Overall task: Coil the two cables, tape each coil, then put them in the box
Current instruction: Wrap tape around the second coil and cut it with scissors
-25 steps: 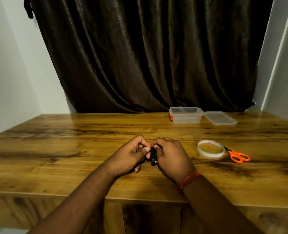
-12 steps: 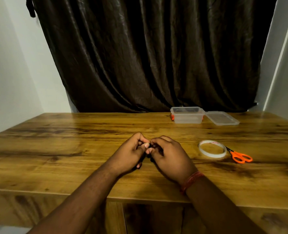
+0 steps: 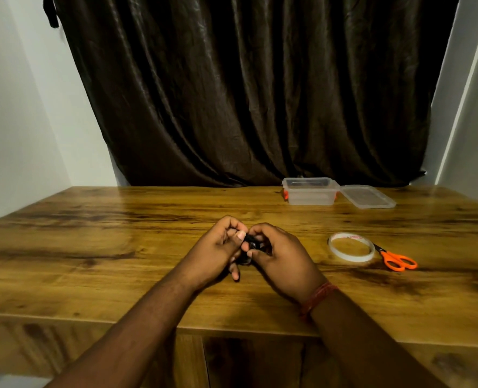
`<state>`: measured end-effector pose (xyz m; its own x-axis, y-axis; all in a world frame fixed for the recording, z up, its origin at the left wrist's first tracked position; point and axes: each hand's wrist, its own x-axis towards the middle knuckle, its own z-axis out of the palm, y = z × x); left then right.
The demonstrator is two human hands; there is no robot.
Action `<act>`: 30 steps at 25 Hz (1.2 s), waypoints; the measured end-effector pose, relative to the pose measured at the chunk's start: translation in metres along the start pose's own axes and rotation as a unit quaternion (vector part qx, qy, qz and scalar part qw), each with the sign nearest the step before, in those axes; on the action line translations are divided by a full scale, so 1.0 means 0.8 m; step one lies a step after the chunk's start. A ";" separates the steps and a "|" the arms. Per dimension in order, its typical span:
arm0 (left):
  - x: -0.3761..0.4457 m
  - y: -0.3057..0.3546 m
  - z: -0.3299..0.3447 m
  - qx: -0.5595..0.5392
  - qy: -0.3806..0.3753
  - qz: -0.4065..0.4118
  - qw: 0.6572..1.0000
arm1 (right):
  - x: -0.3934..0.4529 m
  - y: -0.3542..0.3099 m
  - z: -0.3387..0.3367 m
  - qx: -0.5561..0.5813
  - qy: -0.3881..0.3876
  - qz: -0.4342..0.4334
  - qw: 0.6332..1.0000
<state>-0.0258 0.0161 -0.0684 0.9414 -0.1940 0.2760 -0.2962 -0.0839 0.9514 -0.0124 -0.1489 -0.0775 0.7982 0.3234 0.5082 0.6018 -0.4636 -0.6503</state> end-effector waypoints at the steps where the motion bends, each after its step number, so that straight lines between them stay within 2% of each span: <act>1: 0.000 0.000 0.000 -0.002 0.002 -0.002 1.000 | 0.000 0.000 -0.001 0.002 0.005 -0.004 1.000; 7: 0.002 -0.001 0.004 -0.012 -0.008 -0.003 1.000 | 0.000 -0.006 -0.008 -0.007 0.023 -0.005 1.000; 13: 0.002 -0.005 0.004 0.033 -0.023 -0.003 0.999 | 0.000 -0.008 -0.008 -0.028 0.023 -0.002 0.999; 25: 0.006 -0.014 -0.003 -0.009 -0.069 -0.011 0.998 | 0.000 -0.009 -0.009 -0.049 0.037 0.009 0.998; 30: 0.007 -0.015 -0.002 0.026 -0.062 -0.008 0.998 | 0.000 -0.009 -0.010 -0.053 0.043 0.010 0.998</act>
<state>-0.0166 0.0179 -0.0784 0.9203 -0.3105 0.2382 -0.2916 -0.1384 0.9465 -0.0174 -0.1519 -0.0685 0.8020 0.2438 0.5454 0.5764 -0.5557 -0.5991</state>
